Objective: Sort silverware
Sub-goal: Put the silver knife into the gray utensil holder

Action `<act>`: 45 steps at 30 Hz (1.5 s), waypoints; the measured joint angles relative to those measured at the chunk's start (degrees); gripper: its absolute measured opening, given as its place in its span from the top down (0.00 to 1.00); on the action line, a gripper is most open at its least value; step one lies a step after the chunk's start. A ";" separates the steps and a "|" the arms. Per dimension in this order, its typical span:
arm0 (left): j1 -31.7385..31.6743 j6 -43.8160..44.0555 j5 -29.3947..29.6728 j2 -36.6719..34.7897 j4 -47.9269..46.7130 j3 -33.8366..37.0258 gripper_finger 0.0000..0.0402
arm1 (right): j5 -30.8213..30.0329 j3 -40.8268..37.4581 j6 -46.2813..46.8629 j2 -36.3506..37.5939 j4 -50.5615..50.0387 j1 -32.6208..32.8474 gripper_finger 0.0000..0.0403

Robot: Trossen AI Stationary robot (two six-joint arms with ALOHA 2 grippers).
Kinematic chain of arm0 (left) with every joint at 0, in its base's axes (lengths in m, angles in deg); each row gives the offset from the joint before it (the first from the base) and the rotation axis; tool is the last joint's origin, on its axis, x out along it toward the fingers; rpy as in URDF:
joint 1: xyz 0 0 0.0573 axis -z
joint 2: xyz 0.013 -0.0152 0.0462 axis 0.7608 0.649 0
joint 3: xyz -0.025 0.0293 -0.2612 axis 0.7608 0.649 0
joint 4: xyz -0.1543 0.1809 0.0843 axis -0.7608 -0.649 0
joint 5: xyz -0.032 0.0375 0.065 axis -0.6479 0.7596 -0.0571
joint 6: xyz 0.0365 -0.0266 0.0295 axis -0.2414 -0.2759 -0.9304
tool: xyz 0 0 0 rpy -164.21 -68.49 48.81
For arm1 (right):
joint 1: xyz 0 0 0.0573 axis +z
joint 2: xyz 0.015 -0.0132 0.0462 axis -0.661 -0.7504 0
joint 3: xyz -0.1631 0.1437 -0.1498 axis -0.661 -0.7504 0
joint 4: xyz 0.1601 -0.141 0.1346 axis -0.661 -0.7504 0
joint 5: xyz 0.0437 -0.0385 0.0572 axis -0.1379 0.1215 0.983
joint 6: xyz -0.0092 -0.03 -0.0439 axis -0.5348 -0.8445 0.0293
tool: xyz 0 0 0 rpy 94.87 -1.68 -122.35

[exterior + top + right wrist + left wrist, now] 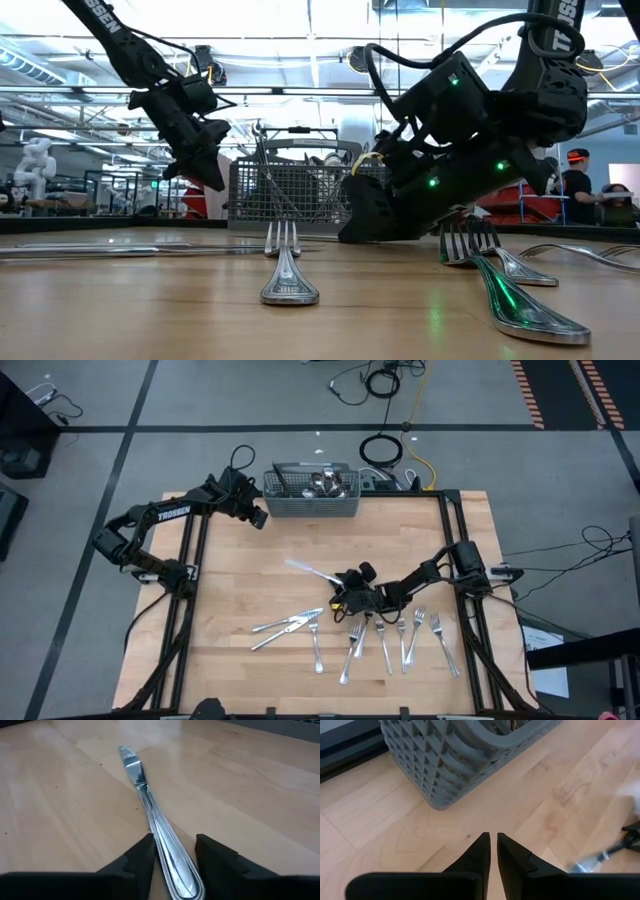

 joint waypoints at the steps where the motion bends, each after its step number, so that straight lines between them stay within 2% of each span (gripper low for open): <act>1: 0.02 0.00 -0.02 0.00 0.00 0.00 0.90 | -0.50 0.02 0.25 0.00 -0.29 0.03 0.71; 4: 0.02 0.06 -0.07 0.00 0.00 0.00 0.90 | -1.87 0.07 0.99 0.00 -1.05 0.68 0.88; 13: 0.02 1.59 -0.22 0.01 -0.13 0.00 0.90 | -2.42 1.64 -0.03 -0.44 -2.28 1.55 0.87; 16: -0.01 2.96 -0.25 0.02 -0.10 0.00 0.90 | 3.86 1.44 -2.44 4.51 -6.44 1.00 0.87; 23: 0.01 3.73 -0.07 0.02 -0.04 0.00 0.90 | 7.72 1.09 -7.19 12.29 -12.33 0.15 0.87; 32: 0.08 4.58 -1.38 0.02 0.38 0.00 0.90 | 1.27 1.20 -8.02 15.91 -11.39 0.22 0.87; 41: 0.08 4.59 -1.38 0.02 0.17 0.00 0.90 | -2.75 1.42 -18.24 19.71 -2.85 -0.66 0.88; 45: 0.06 4.59 -1.38 0.02 0.24 0.00 0.90 | -7.12 1.42 -23.40 21.85 0.51 -2.07 0.88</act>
